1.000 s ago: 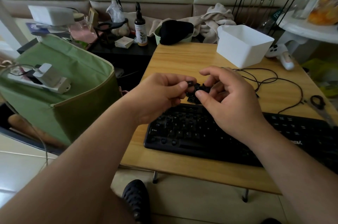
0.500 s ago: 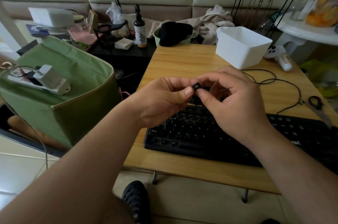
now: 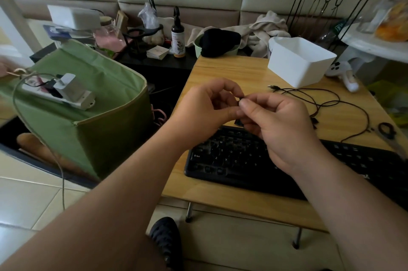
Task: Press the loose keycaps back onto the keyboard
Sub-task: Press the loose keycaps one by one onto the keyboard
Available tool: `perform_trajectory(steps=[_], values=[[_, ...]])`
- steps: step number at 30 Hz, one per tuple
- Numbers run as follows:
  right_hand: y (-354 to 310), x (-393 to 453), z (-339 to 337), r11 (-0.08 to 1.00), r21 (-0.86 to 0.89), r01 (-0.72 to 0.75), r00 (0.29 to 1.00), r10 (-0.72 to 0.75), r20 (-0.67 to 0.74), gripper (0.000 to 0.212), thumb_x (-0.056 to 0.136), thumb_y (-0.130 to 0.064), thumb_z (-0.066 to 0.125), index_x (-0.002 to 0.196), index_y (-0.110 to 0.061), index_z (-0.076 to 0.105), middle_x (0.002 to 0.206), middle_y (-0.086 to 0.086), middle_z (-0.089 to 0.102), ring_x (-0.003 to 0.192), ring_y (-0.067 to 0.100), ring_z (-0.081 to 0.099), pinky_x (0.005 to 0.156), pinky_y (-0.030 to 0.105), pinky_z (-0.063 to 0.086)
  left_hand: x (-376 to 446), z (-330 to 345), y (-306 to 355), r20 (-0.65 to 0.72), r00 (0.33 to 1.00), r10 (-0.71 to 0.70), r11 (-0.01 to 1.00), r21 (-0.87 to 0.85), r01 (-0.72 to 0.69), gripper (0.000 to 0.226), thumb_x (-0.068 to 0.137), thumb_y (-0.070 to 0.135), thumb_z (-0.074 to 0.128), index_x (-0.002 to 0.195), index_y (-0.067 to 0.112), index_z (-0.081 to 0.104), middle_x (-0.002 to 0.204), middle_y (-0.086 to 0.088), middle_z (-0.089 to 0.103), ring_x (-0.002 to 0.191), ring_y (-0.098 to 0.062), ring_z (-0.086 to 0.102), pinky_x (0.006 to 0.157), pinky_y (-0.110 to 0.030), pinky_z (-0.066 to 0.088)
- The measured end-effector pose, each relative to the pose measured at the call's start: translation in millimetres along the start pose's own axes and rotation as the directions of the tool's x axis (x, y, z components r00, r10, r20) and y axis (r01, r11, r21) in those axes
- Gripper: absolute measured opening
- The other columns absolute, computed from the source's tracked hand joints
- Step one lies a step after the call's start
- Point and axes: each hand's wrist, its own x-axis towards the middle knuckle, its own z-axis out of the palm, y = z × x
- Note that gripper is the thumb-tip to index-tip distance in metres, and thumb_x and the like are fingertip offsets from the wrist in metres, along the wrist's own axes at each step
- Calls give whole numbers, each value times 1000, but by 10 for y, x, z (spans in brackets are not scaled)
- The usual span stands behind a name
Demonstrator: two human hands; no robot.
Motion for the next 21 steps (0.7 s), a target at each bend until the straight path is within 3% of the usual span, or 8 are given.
perform_trajectory(steps=[2,6,9,12,16,21], values=[[6,32,57,999,7,-32,999,32,16,3,91,-14,78,93,-16,79,86,9,78,77,18,72,71,29,56,-16,-41,-13,-49,998,32,997,72,-29,23,83,18,88,100,22,73,85,0,73,73,-21,64,72,-40,58],[6,88,189,997,-10,-71,996,71,51,4,91,-16,78,92,-19,80,85,5,78,77,15,72,73,29,56,-58,-170,-34,-98,994,41,989,144,-27,23,82,22,88,99,28,75,87,8,76,75,-13,67,76,-41,61],[25,134,227,939,-315,137,990,-117,82,8,93,-25,77,90,-32,79,85,-9,77,80,5,72,74,29,58,-81,-360,-128,-14,998,-54,982,179,55,46,91,12,79,129,34,67,97,14,79,91,-3,72,87,-32,59],[-29,193,286,722,-640,265,963,-167,210,8,93,-36,75,100,-37,79,86,-24,70,80,-6,63,70,14,46,-74,-584,-354,-45,981,-187,900,393,189,58,98,12,68,145,43,53,104,18,76,105,4,65,90,-22,52],[-62,369,434,558,-800,221,948,68,310,6,93,-37,75,95,-34,80,88,-23,67,81,-4,60,65,12,42,-63,-746,-615,-151,931,-331,811,459,363,28,98,27,67,123,36,73,104,16,67,103,-4,61,83,-24,48],[-10,505,620,387,-893,231,920,213,331,8,87,-39,79,84,-32,80,85,-15,71,80,4,63,61,21,48,-40,-722,-657,-26,940,-341,820,481,311,14,95,36,72,106,37,81,101,18,72,98,1,63,87,-26,49]])
